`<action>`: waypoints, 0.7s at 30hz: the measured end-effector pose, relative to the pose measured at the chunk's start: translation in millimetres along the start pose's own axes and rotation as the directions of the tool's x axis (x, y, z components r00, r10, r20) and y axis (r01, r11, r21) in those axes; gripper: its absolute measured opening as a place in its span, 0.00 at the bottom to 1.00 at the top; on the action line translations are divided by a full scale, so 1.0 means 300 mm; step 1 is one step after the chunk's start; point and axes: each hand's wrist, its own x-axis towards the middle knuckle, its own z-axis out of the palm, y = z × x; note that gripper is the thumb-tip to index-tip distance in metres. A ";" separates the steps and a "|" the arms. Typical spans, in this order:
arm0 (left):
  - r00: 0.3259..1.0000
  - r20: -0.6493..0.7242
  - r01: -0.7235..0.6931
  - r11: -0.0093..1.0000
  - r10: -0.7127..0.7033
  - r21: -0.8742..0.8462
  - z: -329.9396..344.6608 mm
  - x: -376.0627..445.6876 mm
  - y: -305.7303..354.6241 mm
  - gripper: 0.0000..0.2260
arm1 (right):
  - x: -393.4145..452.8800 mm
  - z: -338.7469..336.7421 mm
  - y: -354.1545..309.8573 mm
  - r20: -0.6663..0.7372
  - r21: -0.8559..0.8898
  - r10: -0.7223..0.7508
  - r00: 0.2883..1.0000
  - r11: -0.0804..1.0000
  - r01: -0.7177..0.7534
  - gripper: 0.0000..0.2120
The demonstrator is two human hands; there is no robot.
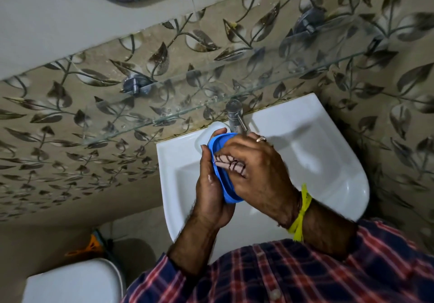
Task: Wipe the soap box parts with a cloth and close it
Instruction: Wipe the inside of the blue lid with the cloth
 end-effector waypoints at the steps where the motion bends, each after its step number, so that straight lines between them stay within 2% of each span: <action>1: 1.000 -0.010 0.007 1.000 -0.007 0.013 0.000 0.001 -0.006 0.25 | -0.001 -0.002 -0.002 -0.019 -0.024 0.017 1.000 1.000 -0.017 0.12; 4: 0.997 -0.073 0.036 0.996 -0.030 0.078 0.010 0.006 -0.019 0.27 | 0.042 0.001 0.011 -0.118 -0.006 0.093 0.989 0.995 -0.095 0.10; 7: 0.997 -0.078 0.020 0.999 -0.016 0.050 0.004 0.005 -0.003 0.26 | 0.030 0.005 0.017 0.027 0.044 0.014 1.000 0.999 -0.015 0.10; 9: 0.997 -0.075 0.014 1.000 -0.012 0.023 -0.005 -0.001 -0.004 0.24 | -0.005 -0.001 0.018 0.093 0.000 -0.014 0.996 1.000 0.014 0.10; 11: 0.995 -0.094 0.022 0.998 -0.017 0.057 0.003 -0.005 -0.019 0.25 | -0.002 0.000 0.024 0.011 -0.030 0.041 0.999 0.999 -0.041 0.12; 13: 0.994 -0.107 0.033 0.996 -0.024 0.083 0.011 -0.006 -0.029 0.27 | 0.028 0.003 0.027 -0.073 0.018 0.084 0.994 0.996 -0.083 0.12; 15: 0.996 -0.093 0.000 0.998 0.006 0.063 0.009 -0.002 -0.020 0.25 | 0.029 0.004 0.028 -0.011 0.069 0.028 1.000 0.997 -0.028 0.10; 18: 0.996 -0.080 -0.026 1.000 0.027 0.008 0.005 0.005 0.002 0.23 | -0.012 -0.009 0.029 0.107 0.046 -0.036 0.994 0.998 0.031 0.08; 21: 0.997 -0.072 -0.017 1.000 0.018 0.008 0.016 0.012 0.000 0.23 | 0.018 -0.005 0.028 0.015 0.064 0.052 0.999 0.997 -0.053 0.09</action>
